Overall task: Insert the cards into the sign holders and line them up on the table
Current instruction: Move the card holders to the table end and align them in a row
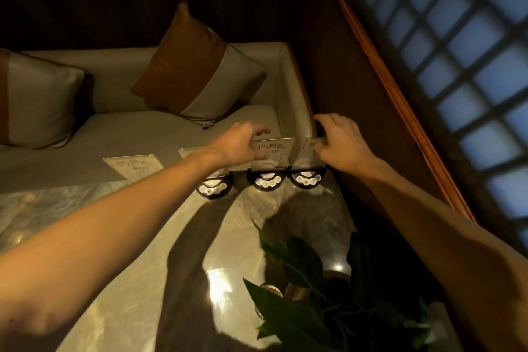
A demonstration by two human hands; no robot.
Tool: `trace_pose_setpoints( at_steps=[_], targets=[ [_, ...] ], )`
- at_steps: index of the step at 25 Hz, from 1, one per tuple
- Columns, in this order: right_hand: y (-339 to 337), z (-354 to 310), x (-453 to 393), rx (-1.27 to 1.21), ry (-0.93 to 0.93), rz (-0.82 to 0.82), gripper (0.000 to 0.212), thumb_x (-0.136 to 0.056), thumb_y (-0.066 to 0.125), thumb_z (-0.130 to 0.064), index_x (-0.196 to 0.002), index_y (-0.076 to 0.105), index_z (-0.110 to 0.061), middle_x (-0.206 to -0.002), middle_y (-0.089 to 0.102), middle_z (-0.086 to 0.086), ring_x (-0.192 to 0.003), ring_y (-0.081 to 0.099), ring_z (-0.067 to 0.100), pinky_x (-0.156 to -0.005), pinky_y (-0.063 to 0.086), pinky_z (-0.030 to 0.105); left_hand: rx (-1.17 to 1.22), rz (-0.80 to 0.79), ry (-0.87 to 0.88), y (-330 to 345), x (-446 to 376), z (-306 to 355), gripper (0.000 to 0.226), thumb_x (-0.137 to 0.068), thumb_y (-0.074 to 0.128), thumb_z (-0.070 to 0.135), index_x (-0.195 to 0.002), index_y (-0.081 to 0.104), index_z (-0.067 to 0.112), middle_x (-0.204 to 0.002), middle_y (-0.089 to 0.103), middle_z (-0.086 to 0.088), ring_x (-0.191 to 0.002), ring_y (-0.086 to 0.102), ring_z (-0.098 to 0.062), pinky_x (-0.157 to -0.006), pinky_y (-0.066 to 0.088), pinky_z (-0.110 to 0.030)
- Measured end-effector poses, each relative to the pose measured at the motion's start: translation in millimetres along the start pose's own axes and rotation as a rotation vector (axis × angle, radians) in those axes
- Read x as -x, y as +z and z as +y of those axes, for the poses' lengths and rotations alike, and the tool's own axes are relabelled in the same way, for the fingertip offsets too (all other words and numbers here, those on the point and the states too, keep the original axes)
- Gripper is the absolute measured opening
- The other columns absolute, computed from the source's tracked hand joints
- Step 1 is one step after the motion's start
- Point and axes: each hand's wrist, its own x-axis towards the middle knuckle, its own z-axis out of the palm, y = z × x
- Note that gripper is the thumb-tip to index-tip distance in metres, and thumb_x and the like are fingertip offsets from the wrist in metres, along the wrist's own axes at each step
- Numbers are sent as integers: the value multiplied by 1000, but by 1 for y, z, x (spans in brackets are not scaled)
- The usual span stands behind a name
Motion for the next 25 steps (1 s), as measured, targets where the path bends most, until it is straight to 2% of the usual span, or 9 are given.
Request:
trace_pose_setpoints(
  at_steps=[3,6,9,14,18,25],
  targets=[
    [-9,-37,-4,-76,-78,45,70,-91,68,-25,-152,38,-14,-152,46,11,-142,39,29,-122,24,53,-42,18,-60,-27,21,-18,76,-78,82,38,-144,49,21,-141,54,-4,-126,53,-19,-104,46,-38],
    [-4,-77,-15,-9,-186,-13,64,-94,64,-33,-151,41,-16,-152,49,9,-143,39,28,-122,19,50,-93,-6,-178,-44,42,-45,77,-74,85,37,-142,51,23,-139,57,-5,-125,56,-21,-102,48,-39],
    [11,-120,-30,48,-267,-113,50,-96,60,-35,-143,51,-16,-140,60,9,-134,49,27,-119,23,51,-166,-24,-245,-48,62,-65,64,-76,85,30,-133,59,21,-132,65,-4,-118,62,-23,-99,51,-39],
    [43,-176,-40,103,-351,-258,34,-97,58,-20,-131,60,-21,-120,70,7,-121,58,27,-117,26,54,-266,31,-254,-46,79,-87,33,-85,74,21,-117,68,23,-114,72,-5,-106,66,-27,-88,55,-42],
    [49,-186,-45,45,-315,-239,23,-98,54,-14,-113,68,-25,-105,73,1,-109,63,24,-117,27,52,-228,80,-209,-44,81,-94,18,-91,68,19,-109,73,17,-105,73,-9,-99,67,-28,-79,51,-36],
    [40,-168,-47,54,-300,-218,21,-98,56,-17,-111,70,-25,-104,74,0,-106,63,21,-119,24,49,-132,110,-163,-42,71,-87,15,-91,69,22,-105,76,19,-101,75,-5,-95,68,-23,-74,48,-31]
  ],
)
